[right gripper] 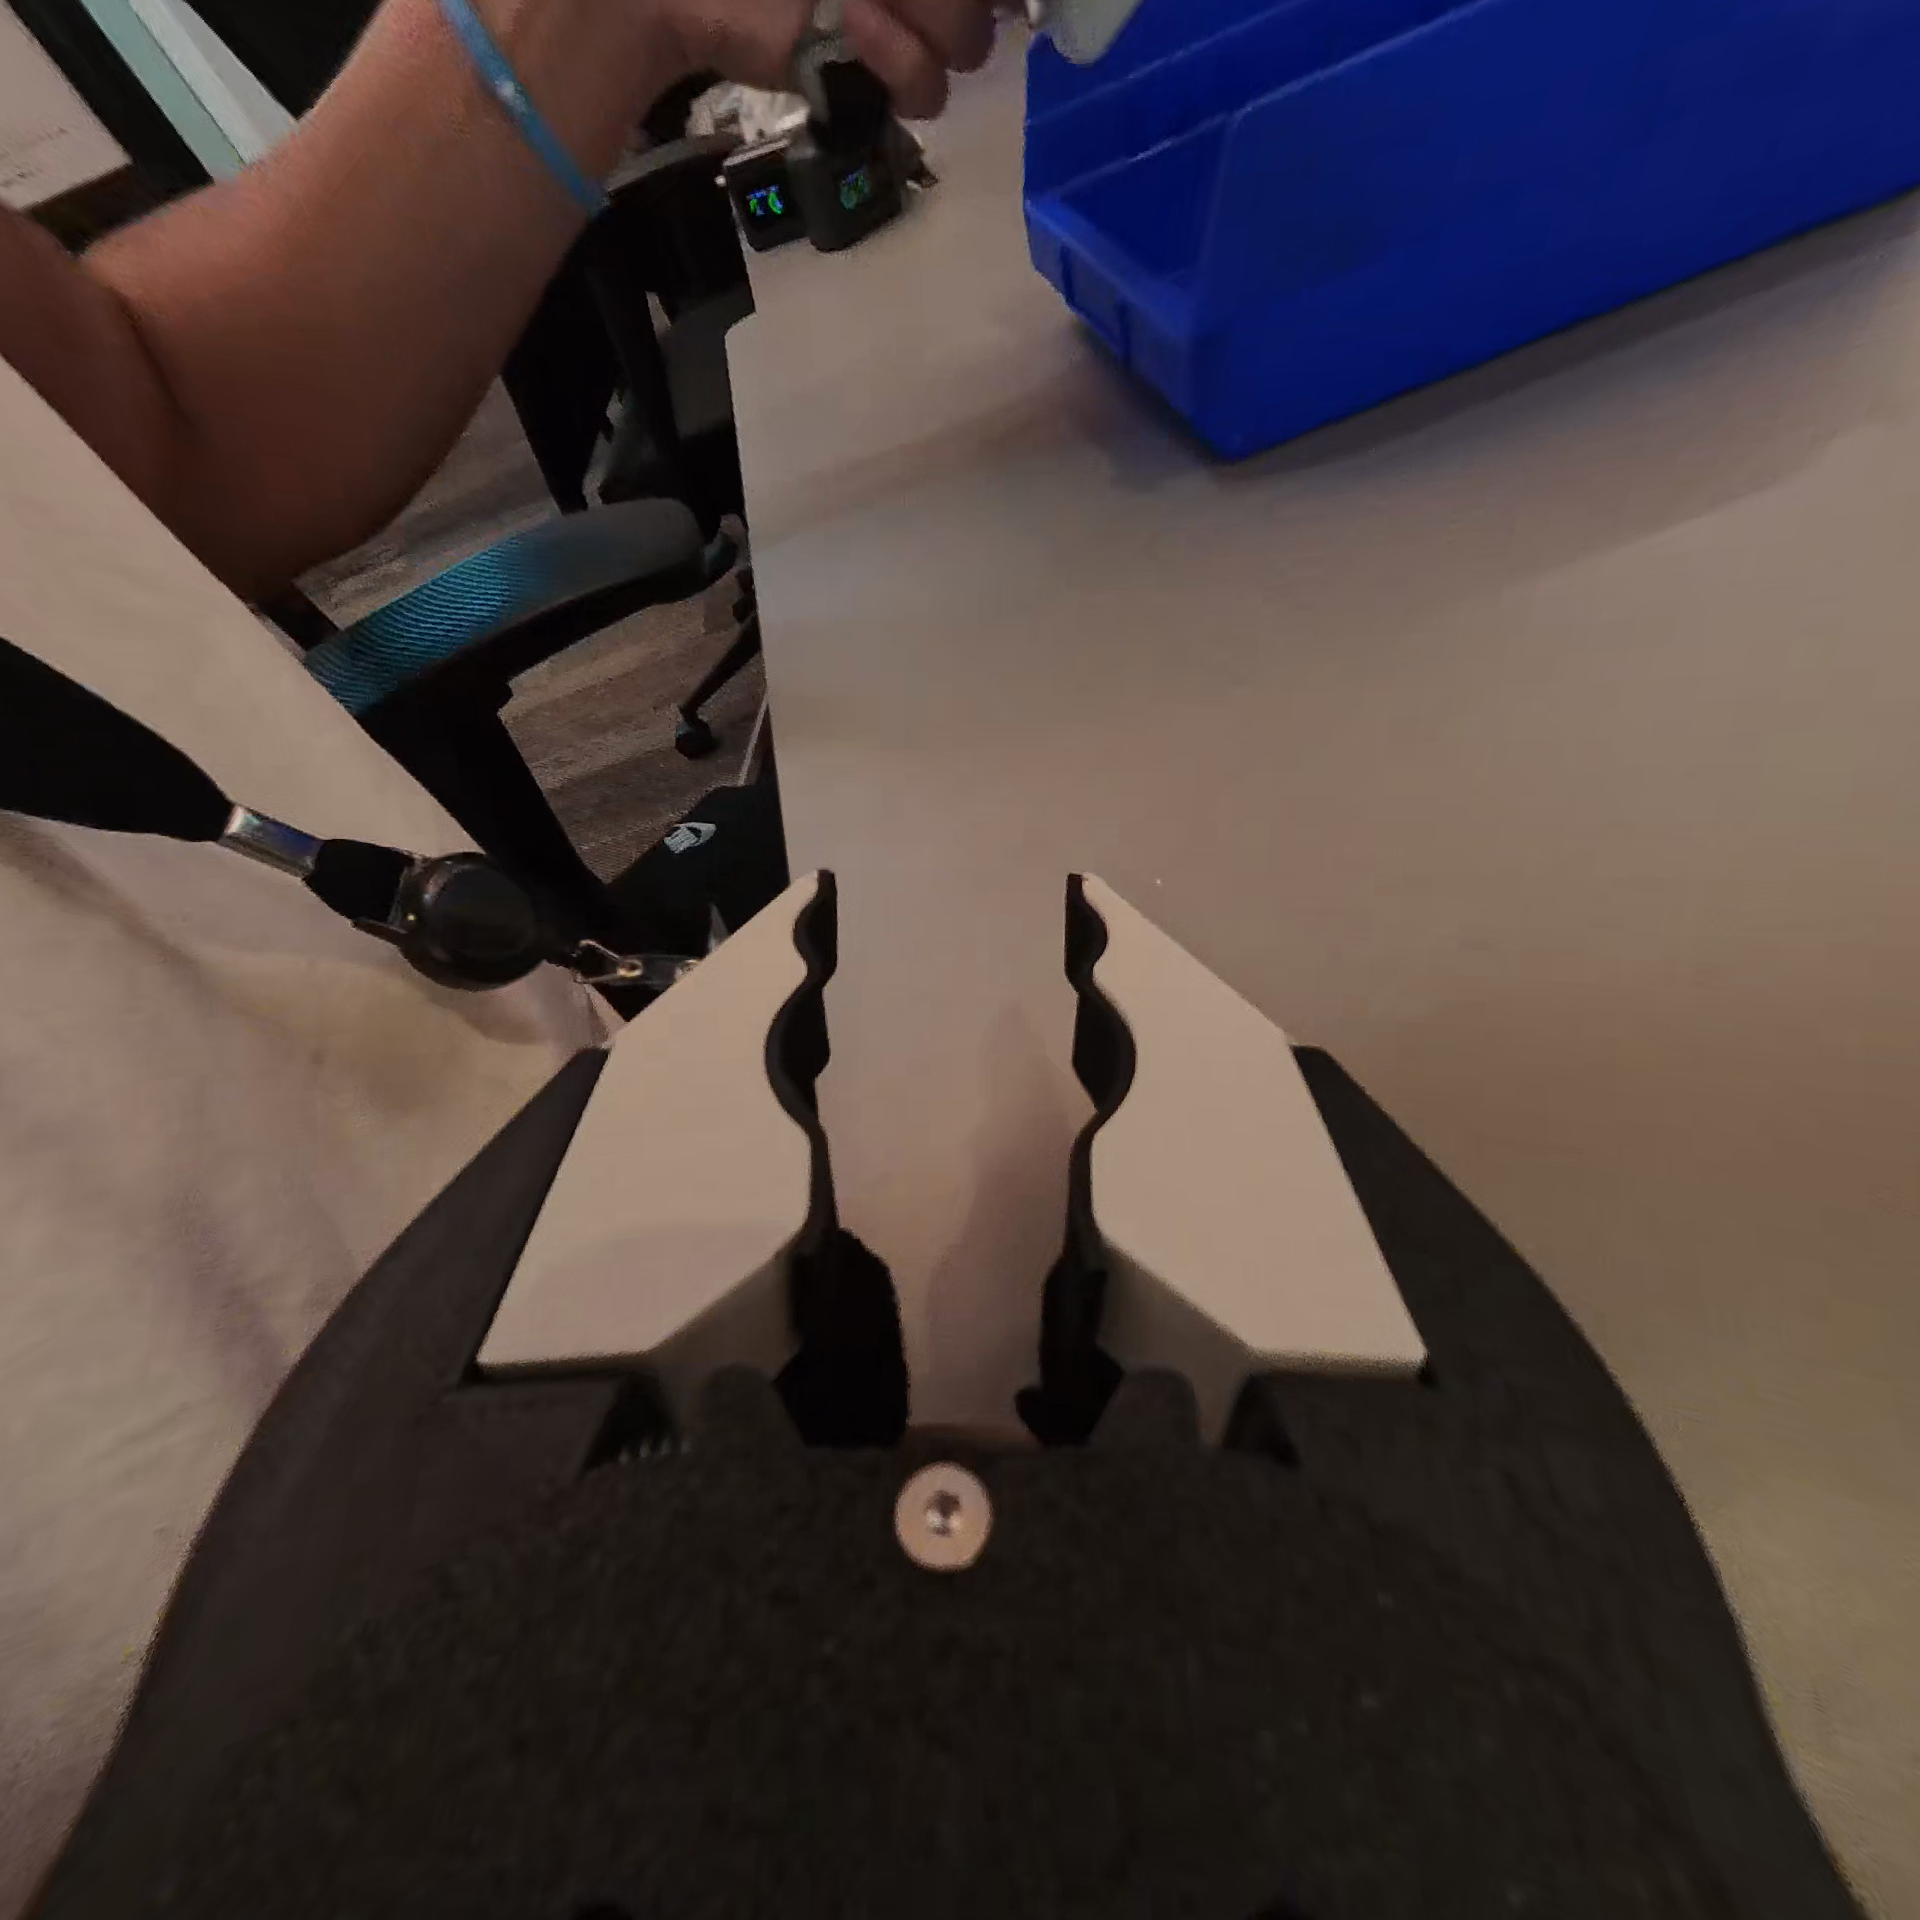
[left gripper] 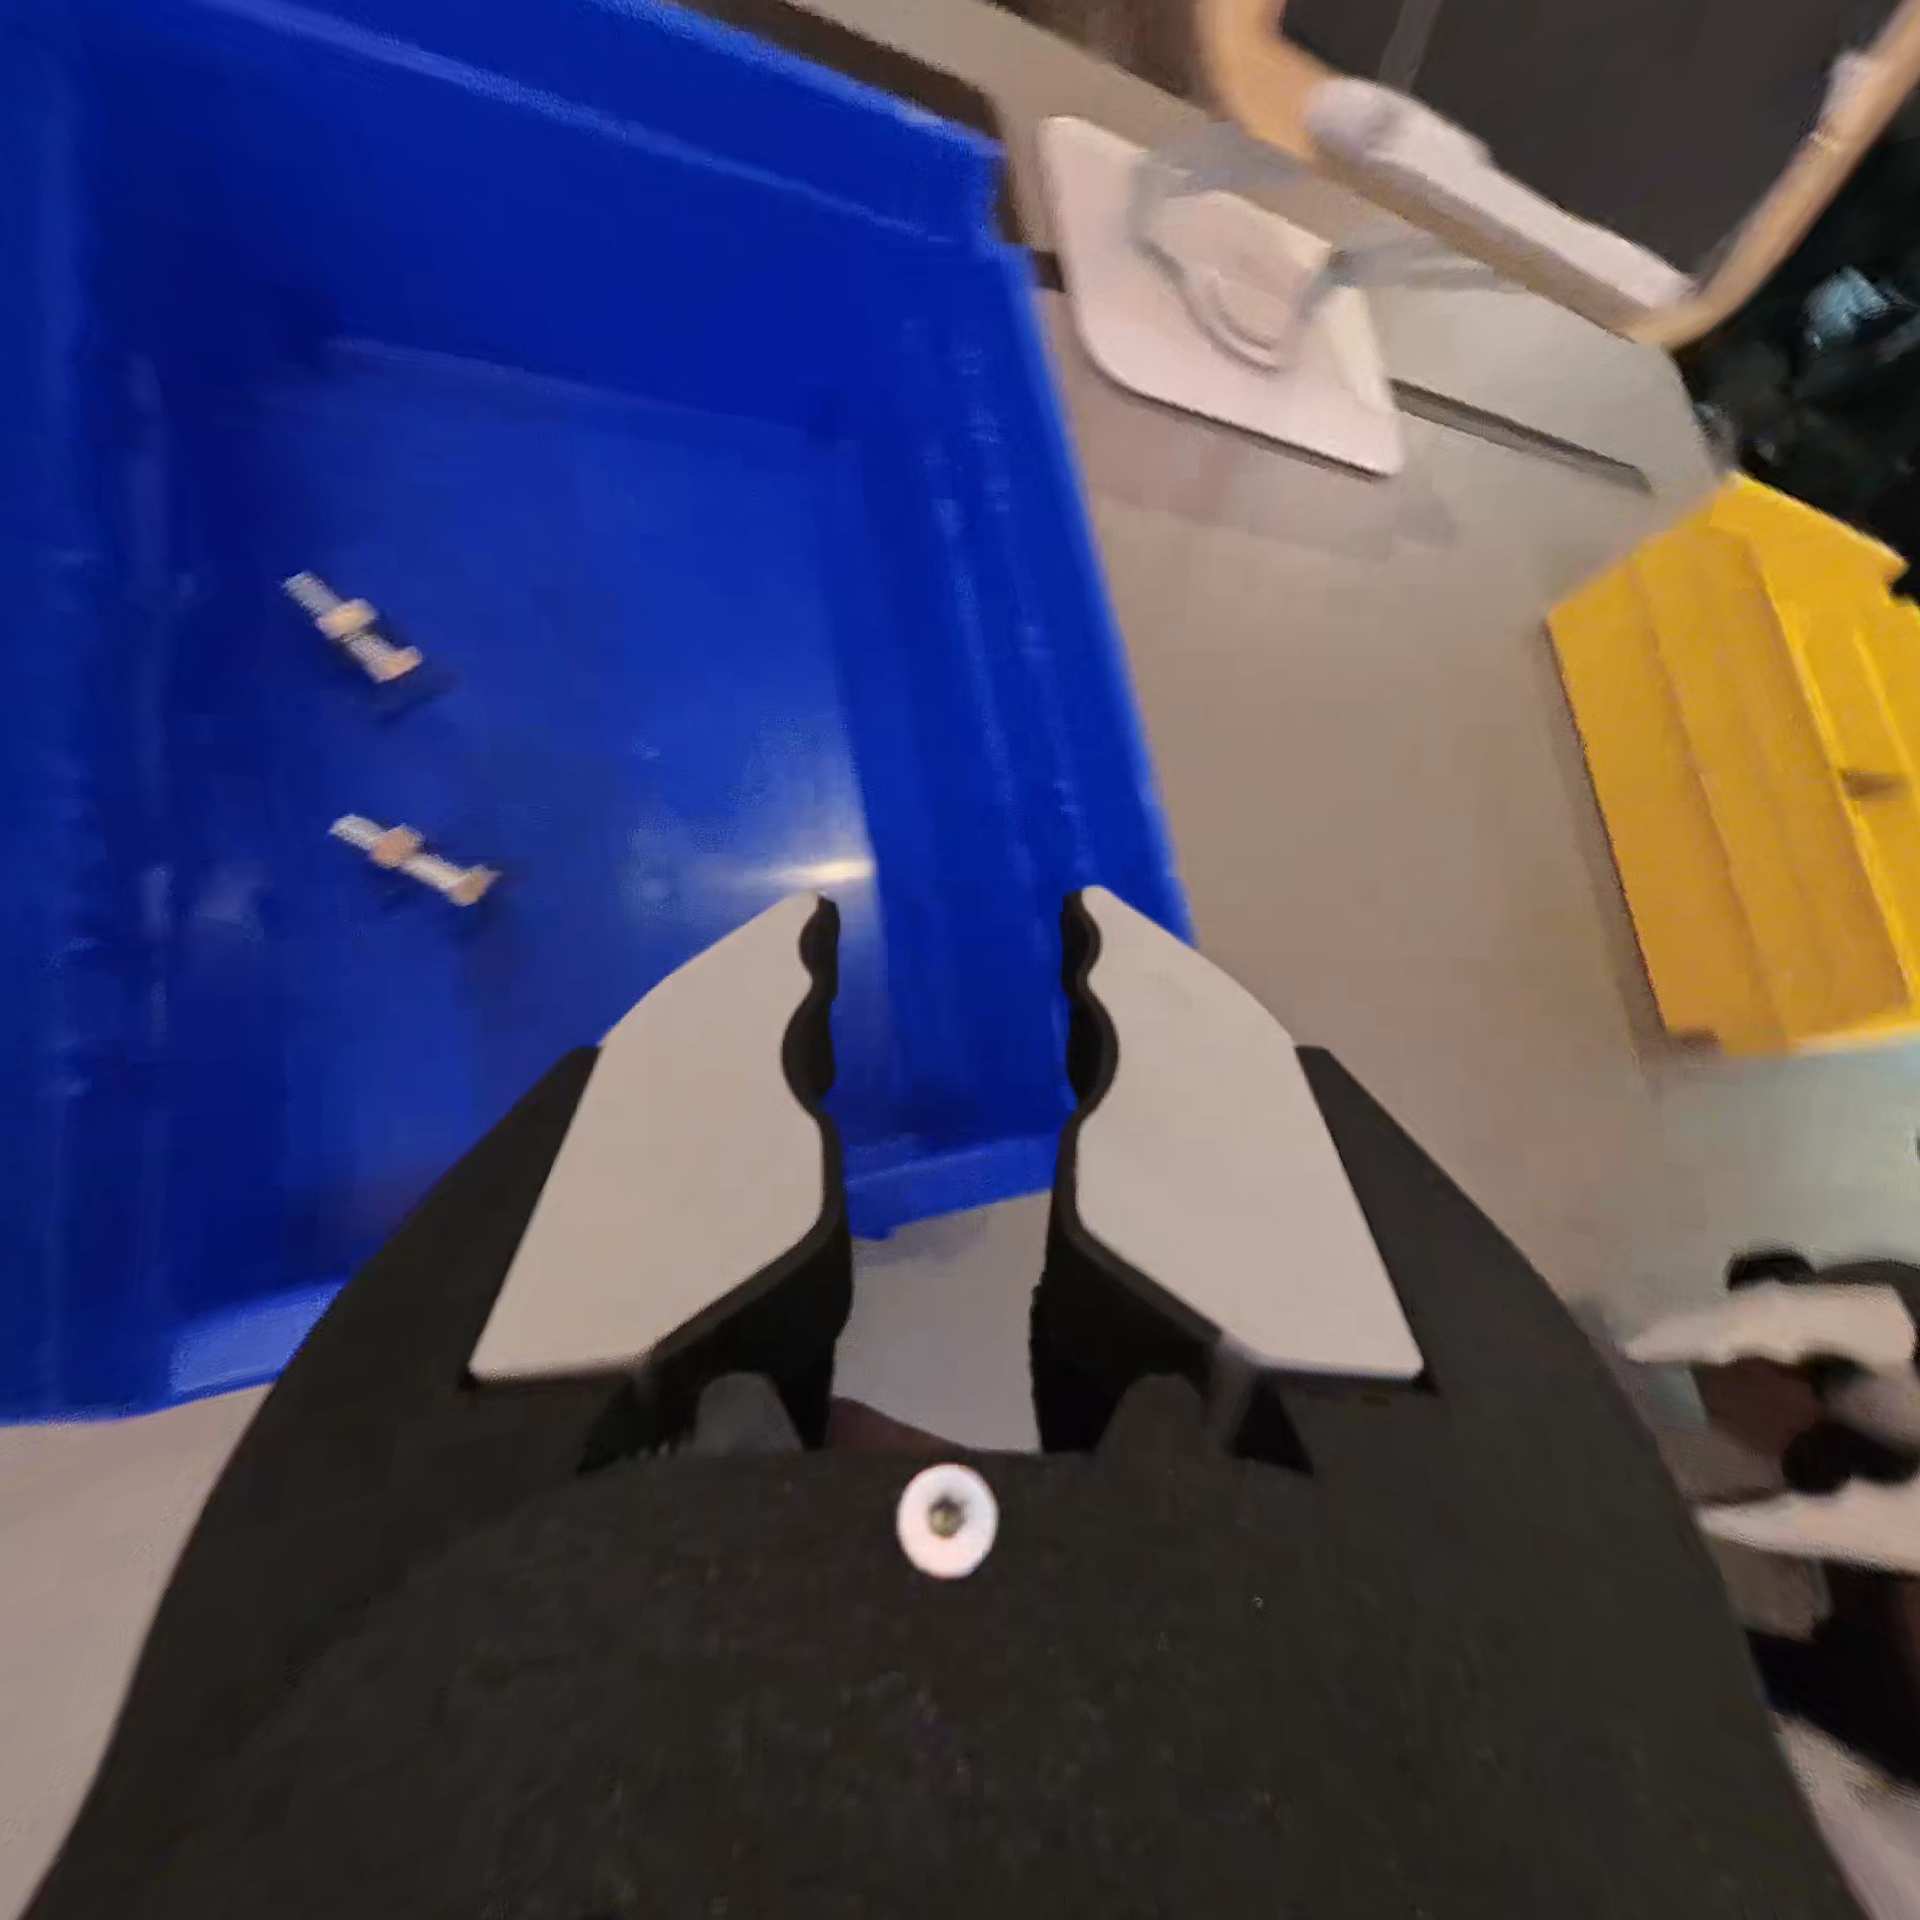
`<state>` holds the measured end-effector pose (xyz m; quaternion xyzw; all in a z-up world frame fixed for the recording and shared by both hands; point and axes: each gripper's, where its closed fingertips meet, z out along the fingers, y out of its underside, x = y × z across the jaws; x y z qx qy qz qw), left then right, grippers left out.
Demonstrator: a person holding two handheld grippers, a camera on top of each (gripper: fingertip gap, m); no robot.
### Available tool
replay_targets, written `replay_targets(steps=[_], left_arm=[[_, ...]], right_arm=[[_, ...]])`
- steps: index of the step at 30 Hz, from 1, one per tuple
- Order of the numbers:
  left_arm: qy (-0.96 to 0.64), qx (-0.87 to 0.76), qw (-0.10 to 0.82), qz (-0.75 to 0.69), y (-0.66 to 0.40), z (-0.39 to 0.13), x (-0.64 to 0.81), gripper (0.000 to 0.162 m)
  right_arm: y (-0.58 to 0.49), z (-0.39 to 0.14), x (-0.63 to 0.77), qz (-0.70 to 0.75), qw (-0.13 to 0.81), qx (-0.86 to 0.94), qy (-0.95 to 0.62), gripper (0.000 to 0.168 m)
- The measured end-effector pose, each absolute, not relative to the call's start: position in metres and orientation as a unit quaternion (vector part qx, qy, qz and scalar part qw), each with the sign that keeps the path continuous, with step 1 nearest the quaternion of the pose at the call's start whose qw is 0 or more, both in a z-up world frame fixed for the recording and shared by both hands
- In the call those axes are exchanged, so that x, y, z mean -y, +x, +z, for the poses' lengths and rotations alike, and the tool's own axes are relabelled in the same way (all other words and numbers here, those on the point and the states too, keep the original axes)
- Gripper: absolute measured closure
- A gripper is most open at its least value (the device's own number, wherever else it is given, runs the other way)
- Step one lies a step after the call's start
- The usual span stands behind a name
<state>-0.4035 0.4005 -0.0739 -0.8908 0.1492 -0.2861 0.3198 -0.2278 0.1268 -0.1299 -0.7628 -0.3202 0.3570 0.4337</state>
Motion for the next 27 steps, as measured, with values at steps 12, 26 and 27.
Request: replay_targets(steps=[12,26,27], left_arm=[[-0.973,0.052,0.203,-0.096,-0.459,-0.165,-0.459,0.125],[-0.982,0.091,0.162,-0.044,-0.465,-0.187,-0.466,0.152],[-0.981,0.085,0.163,-0.061,-0.462,-0.187,-0.464,0.152]], right_arm=[[-0.171,-0.100,-0.133,0.483,0.462,0.193,-0.718,0.122],[-0.167,-0.087,-0.130,0.551,0.447,0.183,-0.680,0.121],[-0.166,-0.086,-0.131,0.552,0.449,0.180,-0.679,0.121]])
